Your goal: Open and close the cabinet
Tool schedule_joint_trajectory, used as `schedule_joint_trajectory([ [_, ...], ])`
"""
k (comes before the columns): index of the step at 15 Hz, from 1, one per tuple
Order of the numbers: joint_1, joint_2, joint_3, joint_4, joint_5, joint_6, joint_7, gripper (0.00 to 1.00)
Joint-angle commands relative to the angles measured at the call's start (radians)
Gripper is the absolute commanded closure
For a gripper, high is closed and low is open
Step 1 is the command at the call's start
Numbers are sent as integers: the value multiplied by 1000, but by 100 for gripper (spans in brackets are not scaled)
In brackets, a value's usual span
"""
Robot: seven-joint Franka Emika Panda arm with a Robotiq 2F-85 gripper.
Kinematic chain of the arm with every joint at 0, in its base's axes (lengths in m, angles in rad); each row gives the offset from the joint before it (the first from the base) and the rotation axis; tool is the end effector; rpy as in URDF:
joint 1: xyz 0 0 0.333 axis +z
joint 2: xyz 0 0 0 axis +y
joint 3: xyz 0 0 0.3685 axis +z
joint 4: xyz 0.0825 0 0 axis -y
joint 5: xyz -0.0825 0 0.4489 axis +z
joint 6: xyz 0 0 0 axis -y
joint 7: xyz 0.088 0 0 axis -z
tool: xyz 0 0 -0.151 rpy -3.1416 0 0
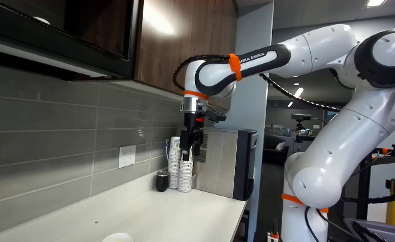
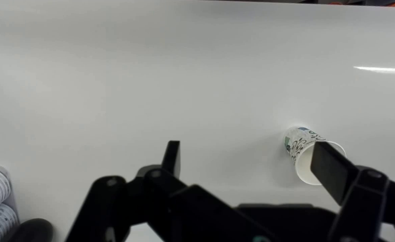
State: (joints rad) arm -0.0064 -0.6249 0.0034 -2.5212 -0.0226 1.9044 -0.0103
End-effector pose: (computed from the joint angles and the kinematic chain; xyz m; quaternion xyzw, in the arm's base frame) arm 0.3923 -0.0037 0.4645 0.9999 0.0070 0.0040 0.0117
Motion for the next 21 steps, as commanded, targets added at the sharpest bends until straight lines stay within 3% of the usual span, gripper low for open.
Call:
schedule_joint_trajectory([
  [1, 2, 0, -2, 2, -1, -2, 1, 0],
  [9, -17, -49, -11, -21, -20, 37, 6, 0],
  [15, -106, -195, -72, -33, -70, 65, 6, 0],
  [21, -209, -305, -128, 29, -151, 140, 14, 0],
])
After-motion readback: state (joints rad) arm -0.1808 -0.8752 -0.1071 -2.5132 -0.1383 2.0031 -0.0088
